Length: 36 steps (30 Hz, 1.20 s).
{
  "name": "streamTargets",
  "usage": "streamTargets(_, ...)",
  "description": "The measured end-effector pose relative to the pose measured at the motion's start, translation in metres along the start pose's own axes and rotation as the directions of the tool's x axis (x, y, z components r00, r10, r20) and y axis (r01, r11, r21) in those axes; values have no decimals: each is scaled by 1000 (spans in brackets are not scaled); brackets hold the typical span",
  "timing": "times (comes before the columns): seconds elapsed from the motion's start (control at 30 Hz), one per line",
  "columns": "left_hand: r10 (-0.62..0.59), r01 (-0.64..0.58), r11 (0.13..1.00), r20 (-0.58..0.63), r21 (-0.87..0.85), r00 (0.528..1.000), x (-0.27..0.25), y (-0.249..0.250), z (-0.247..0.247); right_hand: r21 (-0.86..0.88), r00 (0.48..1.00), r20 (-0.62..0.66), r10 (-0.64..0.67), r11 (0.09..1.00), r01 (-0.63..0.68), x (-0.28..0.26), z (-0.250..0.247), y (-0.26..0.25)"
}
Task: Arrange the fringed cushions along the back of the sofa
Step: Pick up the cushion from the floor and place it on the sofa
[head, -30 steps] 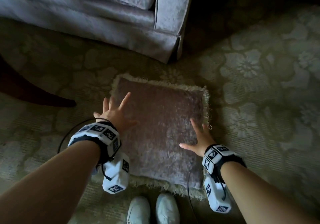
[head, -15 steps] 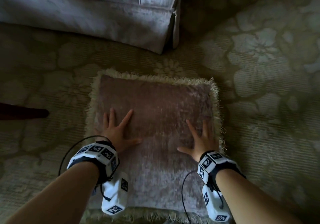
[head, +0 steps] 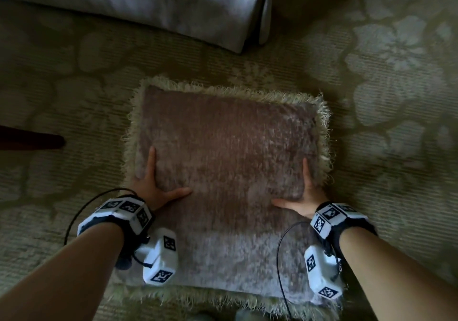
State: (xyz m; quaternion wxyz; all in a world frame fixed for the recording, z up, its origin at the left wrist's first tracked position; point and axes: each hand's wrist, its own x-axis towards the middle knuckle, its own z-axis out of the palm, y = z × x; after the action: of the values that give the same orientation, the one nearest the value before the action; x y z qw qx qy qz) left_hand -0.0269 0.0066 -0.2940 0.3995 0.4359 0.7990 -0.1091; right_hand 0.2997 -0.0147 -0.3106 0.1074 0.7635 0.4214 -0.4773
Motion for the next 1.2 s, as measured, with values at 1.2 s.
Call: streamTargets(1.2,231,-358,916,-489,-182,841,-382,131,-430,206,745,-514,-426,782,589,-418,-321,-226)
